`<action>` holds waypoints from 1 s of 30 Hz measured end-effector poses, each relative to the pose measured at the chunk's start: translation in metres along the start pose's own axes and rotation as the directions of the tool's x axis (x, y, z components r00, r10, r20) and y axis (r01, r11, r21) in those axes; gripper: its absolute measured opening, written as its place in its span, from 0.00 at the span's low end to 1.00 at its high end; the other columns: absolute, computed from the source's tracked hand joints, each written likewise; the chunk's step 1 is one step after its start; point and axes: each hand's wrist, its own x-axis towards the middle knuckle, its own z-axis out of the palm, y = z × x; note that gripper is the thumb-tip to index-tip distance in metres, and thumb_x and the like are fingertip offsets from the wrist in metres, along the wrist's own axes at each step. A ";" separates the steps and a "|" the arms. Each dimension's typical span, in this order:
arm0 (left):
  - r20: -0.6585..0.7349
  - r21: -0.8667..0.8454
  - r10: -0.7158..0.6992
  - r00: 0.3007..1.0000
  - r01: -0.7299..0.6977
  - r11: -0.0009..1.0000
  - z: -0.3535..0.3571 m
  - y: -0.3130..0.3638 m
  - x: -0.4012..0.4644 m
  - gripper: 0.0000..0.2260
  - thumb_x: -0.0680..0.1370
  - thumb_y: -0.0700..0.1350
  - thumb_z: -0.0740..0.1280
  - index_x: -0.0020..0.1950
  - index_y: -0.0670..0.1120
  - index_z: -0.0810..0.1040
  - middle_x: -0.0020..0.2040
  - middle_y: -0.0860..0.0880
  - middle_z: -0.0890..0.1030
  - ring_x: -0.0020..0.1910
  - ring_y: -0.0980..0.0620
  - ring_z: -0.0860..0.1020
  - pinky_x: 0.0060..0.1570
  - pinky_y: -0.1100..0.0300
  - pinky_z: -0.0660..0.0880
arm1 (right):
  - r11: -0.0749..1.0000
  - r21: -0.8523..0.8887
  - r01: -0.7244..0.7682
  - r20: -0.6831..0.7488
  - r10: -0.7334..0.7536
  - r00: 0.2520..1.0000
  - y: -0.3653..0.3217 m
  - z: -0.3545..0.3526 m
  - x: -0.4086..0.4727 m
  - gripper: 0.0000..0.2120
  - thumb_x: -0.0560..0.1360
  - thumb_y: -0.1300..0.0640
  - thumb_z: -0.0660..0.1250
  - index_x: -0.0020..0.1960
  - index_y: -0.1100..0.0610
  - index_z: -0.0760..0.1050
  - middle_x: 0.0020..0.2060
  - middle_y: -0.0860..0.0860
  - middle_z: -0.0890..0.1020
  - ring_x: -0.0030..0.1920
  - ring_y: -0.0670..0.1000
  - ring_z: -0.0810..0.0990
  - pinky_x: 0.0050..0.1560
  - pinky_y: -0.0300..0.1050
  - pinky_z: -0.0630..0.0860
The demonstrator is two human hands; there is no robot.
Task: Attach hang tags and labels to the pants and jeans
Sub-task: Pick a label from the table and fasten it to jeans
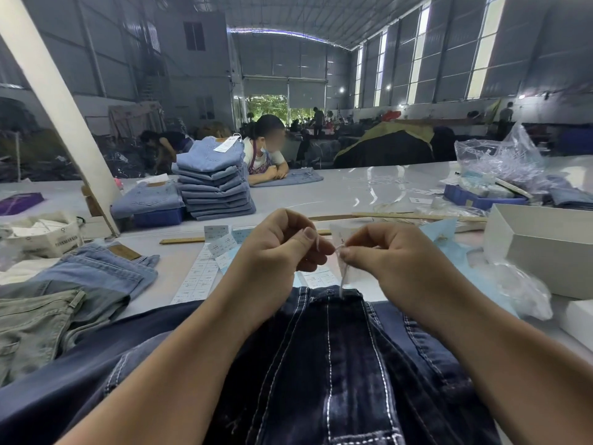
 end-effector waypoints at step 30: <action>0.384 0.510 0.067 0.921 -0.272 0.816 0.137 0.054 0.022 0.10 0.81 0.45 0.63 0.41 0.55 0.75 0.40 0.56 0.80 0.38 0.59 0.79 0.30 0.67 0.73 | 0.994 -0.052 0.096 -0.556 -0.109 0.824 0.052 -0.099 -0.068 0.08 0.79 0.59 0.65 0.42 0.49 0.75 0.37 0.40 0.81 0.38 0.41 0.79 0.34 0.29 0.71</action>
